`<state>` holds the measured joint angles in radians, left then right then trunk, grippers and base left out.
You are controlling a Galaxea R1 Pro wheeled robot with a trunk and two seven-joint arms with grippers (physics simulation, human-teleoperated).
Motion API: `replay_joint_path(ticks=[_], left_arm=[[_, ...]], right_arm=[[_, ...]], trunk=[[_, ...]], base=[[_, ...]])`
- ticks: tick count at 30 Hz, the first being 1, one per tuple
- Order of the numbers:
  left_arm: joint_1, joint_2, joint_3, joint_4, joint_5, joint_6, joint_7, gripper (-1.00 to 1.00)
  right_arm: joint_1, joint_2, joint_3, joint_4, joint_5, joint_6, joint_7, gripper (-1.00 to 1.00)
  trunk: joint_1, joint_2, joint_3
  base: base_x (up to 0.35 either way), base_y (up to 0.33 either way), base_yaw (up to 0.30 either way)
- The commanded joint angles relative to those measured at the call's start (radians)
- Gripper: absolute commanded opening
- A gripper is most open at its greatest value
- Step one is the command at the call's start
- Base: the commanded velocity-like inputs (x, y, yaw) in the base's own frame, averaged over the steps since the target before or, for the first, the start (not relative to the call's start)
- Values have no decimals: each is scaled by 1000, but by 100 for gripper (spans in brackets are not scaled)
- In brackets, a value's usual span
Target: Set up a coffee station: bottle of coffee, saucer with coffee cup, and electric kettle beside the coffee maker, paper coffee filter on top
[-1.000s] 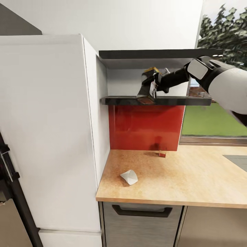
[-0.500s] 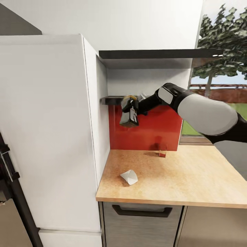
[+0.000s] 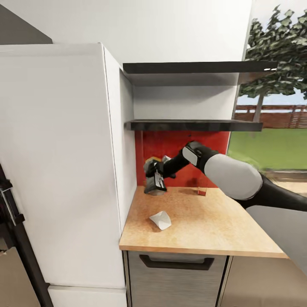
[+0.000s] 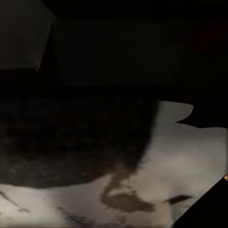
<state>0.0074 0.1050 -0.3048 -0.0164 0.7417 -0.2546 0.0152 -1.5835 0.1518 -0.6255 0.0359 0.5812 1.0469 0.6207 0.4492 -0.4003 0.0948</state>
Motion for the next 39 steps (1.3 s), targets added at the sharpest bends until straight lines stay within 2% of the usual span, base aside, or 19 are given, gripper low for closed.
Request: replay_joint_path(ticks=[1,3,4,6,7,9,10,11,16,18,27,34,39], left_arm=[[1,-1,-8,-2,6,-1,2,100],[0,-2,-8,-10,-4,0,2,100],[1,-3,-7,-20,-12,2,2,100],[1,-4,-7,-27,-14,3,2,100],[1,-2,-7,-34,-15,1,2,100],[0,0,-6,-38,-16,0,2,100],[0,2,-7,-39,-17,-2,0,100],[1,3,-8,-39,-23,-3,0,100],[1,1,-5,-39,-46,-3,0,100],[1,-1,-5,-39,-47,-3,0,100],[1,-4,-5,-39,-48,-3,0,100],[1,-3,-5,-39,-48,-3,0,100],[0,-2,-5,-44,-48,-3,0,100]], right_arm=[[19,-1,13,0,35,0,8,-100],[52,-7,13,0,71,0,8,-100],[103,-23,13,0,99,0,8,-100],[135,-33,13,-1,108,0,8,-100],[186,-43,13,-1,135,0,9,-100],[229,-48,13,-2,163,0,8,-100],[293,-65,13,-3,180,0,7,-100],[305,-80,13,-4,181,0,8,-100],[342,-163,13,-4,182,0,9,-100],[347,-187,13,-4,184,0,10,-100],[355,-252,13,-3,209,0,14,-100],[370,-272,13,-3,213,0,14,-100],[386,-307,13,-3,215,0,15,-100]], trunk=[[1,0,0],[1,0,0],[1,0,0],[1,0,0],[1,0,0],[1,0,0],[1,0,0],[1,0,0],[1,0,2],[1,0,4],[1,0,13],[1,0,22],[1,0,27]], base=[[0,0,0],[0,0,0],[0,0,0],[0,0,0],[0,0,0],[0,0,0],[0,0,0],[0,0,0],[0,0,-99],[0,0,-225],[0,0,-240],[0,0,-239],[0,0,-238]])
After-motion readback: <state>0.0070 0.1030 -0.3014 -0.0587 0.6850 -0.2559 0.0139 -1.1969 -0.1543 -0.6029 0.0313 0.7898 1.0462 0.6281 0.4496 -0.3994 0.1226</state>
